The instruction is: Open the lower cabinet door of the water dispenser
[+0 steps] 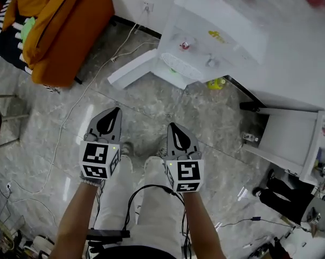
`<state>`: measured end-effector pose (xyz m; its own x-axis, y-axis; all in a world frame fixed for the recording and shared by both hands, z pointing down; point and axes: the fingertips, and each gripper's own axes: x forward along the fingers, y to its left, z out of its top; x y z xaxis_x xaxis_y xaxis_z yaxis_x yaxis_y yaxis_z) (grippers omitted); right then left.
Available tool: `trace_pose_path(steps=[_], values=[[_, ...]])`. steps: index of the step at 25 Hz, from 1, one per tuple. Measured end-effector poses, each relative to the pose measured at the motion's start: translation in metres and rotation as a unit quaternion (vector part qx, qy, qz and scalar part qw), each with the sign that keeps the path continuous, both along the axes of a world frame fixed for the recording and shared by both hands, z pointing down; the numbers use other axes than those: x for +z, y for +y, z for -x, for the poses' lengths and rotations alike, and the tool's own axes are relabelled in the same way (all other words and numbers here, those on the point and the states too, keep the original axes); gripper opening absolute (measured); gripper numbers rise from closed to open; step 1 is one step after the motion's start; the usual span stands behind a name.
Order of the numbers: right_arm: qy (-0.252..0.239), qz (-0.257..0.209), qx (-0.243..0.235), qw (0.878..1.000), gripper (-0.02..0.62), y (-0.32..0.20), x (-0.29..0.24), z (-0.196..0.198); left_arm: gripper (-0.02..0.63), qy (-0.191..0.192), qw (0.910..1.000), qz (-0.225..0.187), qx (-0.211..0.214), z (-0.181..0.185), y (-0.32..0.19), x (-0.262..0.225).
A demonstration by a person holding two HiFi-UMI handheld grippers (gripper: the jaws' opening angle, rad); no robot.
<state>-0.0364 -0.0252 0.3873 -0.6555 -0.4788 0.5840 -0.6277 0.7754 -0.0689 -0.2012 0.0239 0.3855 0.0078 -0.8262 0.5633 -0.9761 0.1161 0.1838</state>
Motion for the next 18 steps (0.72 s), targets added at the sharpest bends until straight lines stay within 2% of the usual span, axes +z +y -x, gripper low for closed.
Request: trace_pose_path(steps=[7, 12, 18], values=[[-0.013, -0.032, -0.010, 0.999, 0.005, 0.000, -0.070, 0.004, 0.014, 0.005, 0.9993, -0.019, 0.033, -0.012, 0.004, -0.074], [-0.015, -0.054, -0.032, 0.998, 0.005, 0.013, -0.109, 0.011, 0.014, -0.012, 0.9964, -0.037, 0.076, -0.015, 0.008, -0.119], [-0.030, -0.080, -0.009, 0.996, 0.005, 0.019, -0.158, 0.008, 0.014, -0.032, 0.9934, -0.058, 0.093, -0.006, 0.021, -0.163]])
